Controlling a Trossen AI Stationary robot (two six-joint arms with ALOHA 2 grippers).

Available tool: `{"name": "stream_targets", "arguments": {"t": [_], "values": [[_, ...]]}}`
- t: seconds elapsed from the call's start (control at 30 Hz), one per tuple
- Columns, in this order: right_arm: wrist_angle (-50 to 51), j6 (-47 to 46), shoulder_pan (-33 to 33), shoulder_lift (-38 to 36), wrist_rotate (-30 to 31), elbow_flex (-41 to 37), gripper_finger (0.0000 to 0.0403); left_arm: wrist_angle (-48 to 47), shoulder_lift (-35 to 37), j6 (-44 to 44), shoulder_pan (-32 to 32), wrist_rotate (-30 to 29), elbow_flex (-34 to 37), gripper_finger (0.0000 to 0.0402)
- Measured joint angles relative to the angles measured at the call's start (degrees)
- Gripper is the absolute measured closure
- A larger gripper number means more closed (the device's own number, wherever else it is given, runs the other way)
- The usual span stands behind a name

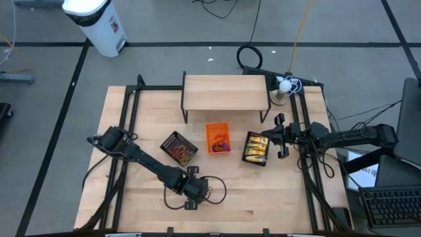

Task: Pick & Place Office Desk Supplies
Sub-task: Put the red rubber band into the left black bin

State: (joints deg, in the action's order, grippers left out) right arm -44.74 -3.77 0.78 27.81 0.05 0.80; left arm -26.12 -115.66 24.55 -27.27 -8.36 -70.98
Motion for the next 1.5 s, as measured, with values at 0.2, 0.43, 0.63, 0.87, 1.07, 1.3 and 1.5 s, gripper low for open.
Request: {"name": "stream_targets", "arguments": {"t": [0.2, 0.43, 0.63, 0.87, 1.07, 1.3, 1.5], "values": [[0.0, -0.1, 0.0, 0.0, -0.1, 0.0, 0.0399, 1.6, 1.3, 1.3, 0.0, -0.8, 0.2, 0.0397], [0.4, -2.2, -0.1, 0.0, -0.1, 0.0, 0.0399, 1.3, 12.5, 1.4, -0.6, -9.2, 0.3, 0.0399], [0.4, -2.0, -0.1, 0.0, -0.1, 0.0, 0.0399, -3.2, 26.5, 0.2, -2.0, -19.5, 0.4, 0.04], [0.4, -1.6, -0.1, 0.0, -0.1, 0.0, 0.0399, -17.7, 37.2, 3.2, -2.2, -27.3, 0.3, 0.04], [0.5, -1.3, -0.1, 0.0, -0.1, 0.0, 0.0399, -25.6, 38.1, 7.7, -0.4, -29.4, 0.7, 0.0401], [0.4, -1.3, -0.1, 0.0, 0.1, 0.0, 0.0399, -25.6, 35.3, 11.2, 4.4, -29.2, 5.0, 0.0401], [0.7, -2.9, -0.1, 0.0, 0.1, 0.0, 0.0399, -26.5, 34.1, 14.3, 7.7, -26.5, 7.9, 0.0401]]}}
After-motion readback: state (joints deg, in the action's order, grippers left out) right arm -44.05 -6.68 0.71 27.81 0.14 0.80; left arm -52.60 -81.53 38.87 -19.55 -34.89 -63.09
